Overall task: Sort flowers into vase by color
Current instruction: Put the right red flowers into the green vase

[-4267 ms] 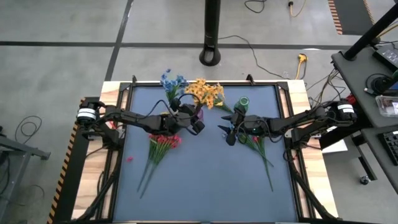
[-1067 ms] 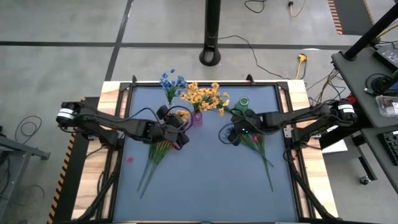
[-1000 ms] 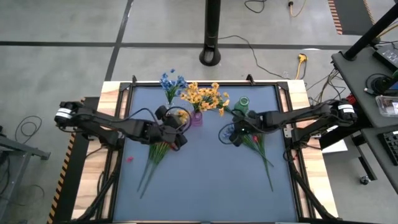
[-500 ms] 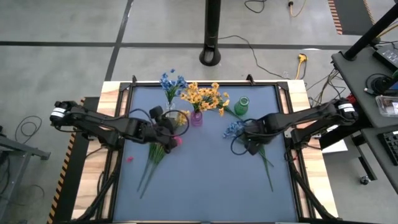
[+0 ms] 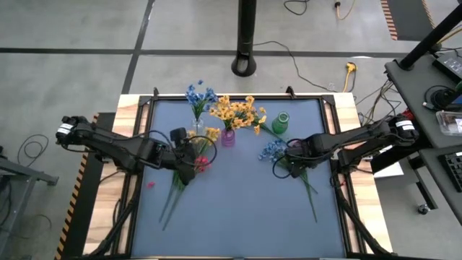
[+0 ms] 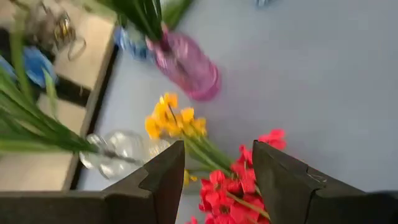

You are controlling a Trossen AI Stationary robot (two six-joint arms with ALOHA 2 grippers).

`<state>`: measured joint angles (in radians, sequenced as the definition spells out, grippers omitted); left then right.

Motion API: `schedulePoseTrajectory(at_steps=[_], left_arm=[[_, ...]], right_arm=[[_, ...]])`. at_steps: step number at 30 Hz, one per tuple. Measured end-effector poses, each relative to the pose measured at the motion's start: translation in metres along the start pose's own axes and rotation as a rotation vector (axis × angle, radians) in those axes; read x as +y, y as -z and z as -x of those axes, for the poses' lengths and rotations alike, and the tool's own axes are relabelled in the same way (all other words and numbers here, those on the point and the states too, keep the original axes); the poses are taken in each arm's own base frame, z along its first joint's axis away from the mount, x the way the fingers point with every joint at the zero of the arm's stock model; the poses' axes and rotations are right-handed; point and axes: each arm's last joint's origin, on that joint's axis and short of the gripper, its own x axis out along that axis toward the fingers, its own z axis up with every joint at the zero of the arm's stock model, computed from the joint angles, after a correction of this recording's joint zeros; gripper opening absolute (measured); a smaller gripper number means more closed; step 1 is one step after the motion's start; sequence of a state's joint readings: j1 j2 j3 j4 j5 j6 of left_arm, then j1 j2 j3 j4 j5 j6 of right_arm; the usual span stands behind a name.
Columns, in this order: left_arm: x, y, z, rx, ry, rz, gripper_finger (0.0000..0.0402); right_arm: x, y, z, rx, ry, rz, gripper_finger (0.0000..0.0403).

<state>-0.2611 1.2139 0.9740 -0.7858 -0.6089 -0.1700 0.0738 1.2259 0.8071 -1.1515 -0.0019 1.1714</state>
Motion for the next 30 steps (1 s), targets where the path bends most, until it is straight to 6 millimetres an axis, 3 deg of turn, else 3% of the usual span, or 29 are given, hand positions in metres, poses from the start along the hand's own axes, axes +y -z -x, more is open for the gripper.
schedulePoseTrajectory(at_steps=[7,18,25,30], left_arm=[[0.008,-0.017,0.012,-0.121,-0.117,-0.027,0.0171],[0.006,-0.010,0.008,-0.088,-0.127,-0.077,0.0171],[0.005,-0.010,0.008,-0.089,-0.130,-0.083,0.0171],[0.006,-0.010,0.008,-0.089,-0.131,-0.083,0.0171]], right_arm=[[0.001,-0.004,-0.015,-0.045,-0.045,-0.044,0.0295],[-0.005,-0.003,-0.047,-0.063,-0.090,-0.110,0.0291],[-0.004,-0.003,-0.055,-0.077,-0.127,-0.110,0.0284],[-0.006,-0.002,-0.057,-0.073,-0.116,-0.107,0.0252]])
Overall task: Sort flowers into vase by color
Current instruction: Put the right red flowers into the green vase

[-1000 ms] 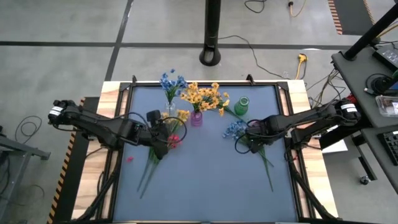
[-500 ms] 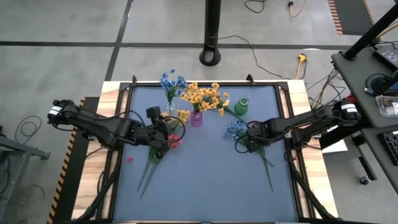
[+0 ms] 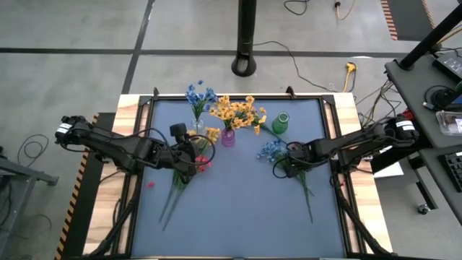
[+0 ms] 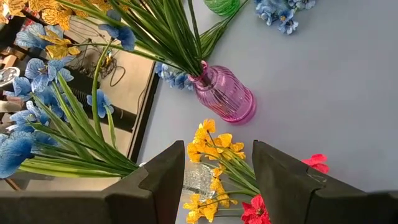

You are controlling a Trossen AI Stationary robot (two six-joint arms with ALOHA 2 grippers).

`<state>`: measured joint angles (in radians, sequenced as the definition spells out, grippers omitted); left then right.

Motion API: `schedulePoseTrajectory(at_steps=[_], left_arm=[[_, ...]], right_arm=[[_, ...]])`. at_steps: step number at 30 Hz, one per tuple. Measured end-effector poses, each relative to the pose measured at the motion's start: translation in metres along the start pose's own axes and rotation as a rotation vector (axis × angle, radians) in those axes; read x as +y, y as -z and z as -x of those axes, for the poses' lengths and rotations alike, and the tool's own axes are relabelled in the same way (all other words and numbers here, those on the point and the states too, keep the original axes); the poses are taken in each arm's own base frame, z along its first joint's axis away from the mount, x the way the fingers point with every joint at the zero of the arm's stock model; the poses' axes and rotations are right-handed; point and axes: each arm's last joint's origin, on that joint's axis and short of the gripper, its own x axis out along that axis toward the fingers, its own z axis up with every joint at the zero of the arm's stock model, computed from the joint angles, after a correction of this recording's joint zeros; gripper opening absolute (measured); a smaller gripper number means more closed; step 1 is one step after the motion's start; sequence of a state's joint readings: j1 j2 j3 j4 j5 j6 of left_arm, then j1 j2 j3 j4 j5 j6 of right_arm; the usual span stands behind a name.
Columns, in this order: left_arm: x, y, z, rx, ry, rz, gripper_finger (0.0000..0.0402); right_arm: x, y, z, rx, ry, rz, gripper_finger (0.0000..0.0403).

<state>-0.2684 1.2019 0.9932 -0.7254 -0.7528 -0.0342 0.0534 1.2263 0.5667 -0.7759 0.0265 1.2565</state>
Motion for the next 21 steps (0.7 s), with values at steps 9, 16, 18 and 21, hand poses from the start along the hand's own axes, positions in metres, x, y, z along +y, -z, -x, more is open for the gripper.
schedulePoseTrajectory(at_steps=[9,16,18,21], left_arm=[[-0.0001,-0.0009,-0.0001,-0.007,0.000,0.006,0.0171],[-0.0001,-0.0011,-0.0001,-0.008,0.000,0.007,0.0171],[-0.0001,-0.0011,-0.0001,-0.008,0.000,0.007,0.0171],[-0.0001,-0.0013,0.0000,-0.009,0.000,0.008,0.0171]], right_arm=[[0.0000,0.0000,0.0002,0.000,-0.001,0.003,0.0152],[-0.0002,-0.0005,0.0001,-0.018,0.005,0.021,0.0071],[-0.0004,-0.0005,0.0003,-0.018,0.005,0.026,0.0052],[-0.0019,0.0000,0.0028,-0.018,0.002,0.027,0.0031]])
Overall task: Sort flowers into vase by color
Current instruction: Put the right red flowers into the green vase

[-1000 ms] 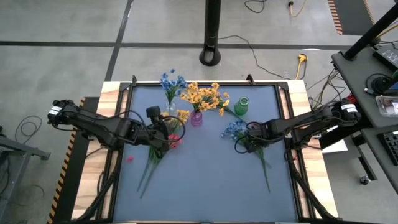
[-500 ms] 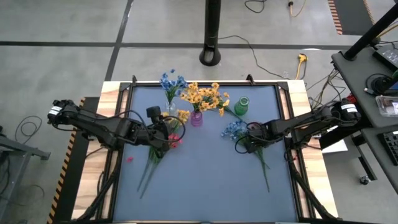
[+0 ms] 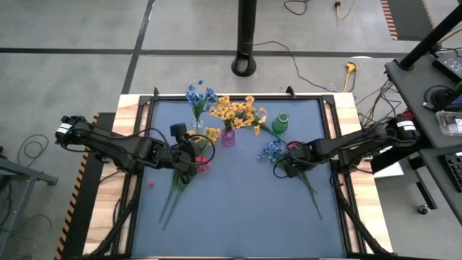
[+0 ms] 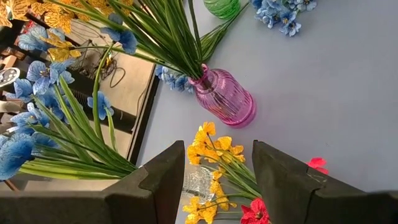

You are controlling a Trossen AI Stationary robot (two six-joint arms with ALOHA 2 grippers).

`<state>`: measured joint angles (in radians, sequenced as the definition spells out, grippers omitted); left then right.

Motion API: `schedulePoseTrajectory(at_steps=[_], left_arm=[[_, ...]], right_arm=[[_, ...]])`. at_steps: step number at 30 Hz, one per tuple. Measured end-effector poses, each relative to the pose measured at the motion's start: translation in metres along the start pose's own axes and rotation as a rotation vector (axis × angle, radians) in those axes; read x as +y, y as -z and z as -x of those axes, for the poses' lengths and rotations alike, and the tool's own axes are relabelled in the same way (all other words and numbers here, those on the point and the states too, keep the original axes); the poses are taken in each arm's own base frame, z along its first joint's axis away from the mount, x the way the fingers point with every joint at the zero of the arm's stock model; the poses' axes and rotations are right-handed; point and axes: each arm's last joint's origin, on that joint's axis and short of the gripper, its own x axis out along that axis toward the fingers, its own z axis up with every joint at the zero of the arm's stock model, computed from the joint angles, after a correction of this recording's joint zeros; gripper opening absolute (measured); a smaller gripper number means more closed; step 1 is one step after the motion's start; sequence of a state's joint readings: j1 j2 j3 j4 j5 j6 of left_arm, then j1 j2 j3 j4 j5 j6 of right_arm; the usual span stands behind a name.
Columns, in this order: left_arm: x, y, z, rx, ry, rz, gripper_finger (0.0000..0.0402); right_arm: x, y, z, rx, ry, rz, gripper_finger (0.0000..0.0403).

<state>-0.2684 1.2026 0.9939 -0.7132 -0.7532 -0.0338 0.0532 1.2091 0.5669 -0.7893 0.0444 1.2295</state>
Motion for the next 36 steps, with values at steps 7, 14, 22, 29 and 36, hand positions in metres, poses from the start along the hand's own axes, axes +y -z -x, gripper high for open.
schedulePoseTrajectory(at_steps=[7,14,22,29,36], left_arm=[[0.000,-0.001,0.000,-0.004,0.000,0.004,0.0171],[0.000,-0.001,0.000,-0.004,0.000,0.004,0.0171],[0.000,-0.001,0.000,-0.009,0.001,0.009,0.0171],[0.000,-0.005,0.000,-0.037,0.001,0.007,0.0171],[0.000,-0.008,0.000,-0.062,0.001,0.007,0.0171]], right_arm=[[-0.005,0.001,0.021,0.016,0.060,-0.005,0.0025],[-0.002,-0.004,0.052,-0.057,0.031,0.004,0.0027],[0.000,-0.008,0.093,-0.301,-0.032,0.058,0.0028],[0.015,-0.016,0.131,-0.827,-0.118,0.162,0.0028],[0.042,-0.029,0.166,-1.216,-0.309,0.406,0.0028]])
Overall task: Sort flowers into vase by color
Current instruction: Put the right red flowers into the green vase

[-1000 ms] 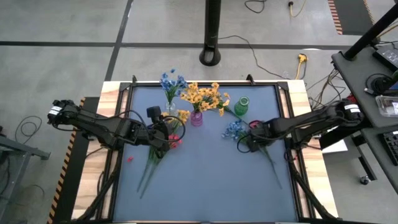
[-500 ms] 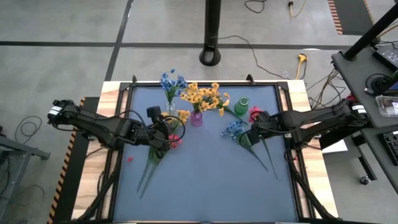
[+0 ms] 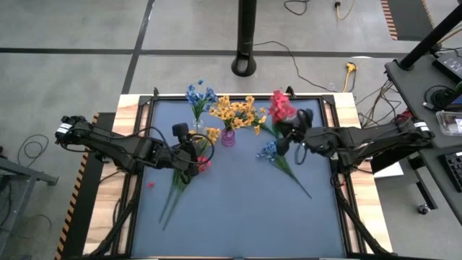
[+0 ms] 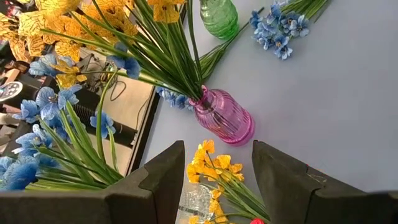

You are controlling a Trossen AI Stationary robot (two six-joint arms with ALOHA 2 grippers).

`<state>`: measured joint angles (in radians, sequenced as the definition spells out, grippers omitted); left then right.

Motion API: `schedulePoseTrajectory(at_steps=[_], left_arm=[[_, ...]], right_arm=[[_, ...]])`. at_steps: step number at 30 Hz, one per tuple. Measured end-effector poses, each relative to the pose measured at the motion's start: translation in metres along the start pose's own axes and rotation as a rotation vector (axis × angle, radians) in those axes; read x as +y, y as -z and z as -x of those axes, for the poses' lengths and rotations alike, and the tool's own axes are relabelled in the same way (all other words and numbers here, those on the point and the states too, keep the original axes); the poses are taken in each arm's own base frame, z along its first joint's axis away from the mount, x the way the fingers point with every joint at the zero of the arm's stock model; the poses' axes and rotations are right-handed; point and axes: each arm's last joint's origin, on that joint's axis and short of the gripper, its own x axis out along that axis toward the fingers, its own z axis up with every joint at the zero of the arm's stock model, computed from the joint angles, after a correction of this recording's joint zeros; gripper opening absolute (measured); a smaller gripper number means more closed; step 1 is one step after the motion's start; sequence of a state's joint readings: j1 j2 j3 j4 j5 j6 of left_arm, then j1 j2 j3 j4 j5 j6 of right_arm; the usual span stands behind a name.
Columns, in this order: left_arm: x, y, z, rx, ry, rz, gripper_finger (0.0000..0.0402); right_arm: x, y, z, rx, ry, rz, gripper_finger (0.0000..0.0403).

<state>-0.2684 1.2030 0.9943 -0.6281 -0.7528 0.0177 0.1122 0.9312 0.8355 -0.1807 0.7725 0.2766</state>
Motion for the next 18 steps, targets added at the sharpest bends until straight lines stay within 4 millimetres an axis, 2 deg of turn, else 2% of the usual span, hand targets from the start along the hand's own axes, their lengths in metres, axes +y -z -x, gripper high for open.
schedulePoseTrajectory(at_steps=[3,8,18], left_arm=[[0.000,0.000,0.000,0.000,0.000,0.000,0.0171],[0.000,0.000,0.000,0.000,0.000,0.000,0.0171],[0.000,0.000,0.000,0.000,0.000,-0.001,0.0171]], right_arm=[[-0.004,-0.014,-0.001,-0.112,0.016,0.064,0.0028],[-0.021,-0.034,0.000,-0.235,0.090,0.113,0.0028],[-0.058,-0.043,0.008,-0.368,0.233,0.106,0.0028]])
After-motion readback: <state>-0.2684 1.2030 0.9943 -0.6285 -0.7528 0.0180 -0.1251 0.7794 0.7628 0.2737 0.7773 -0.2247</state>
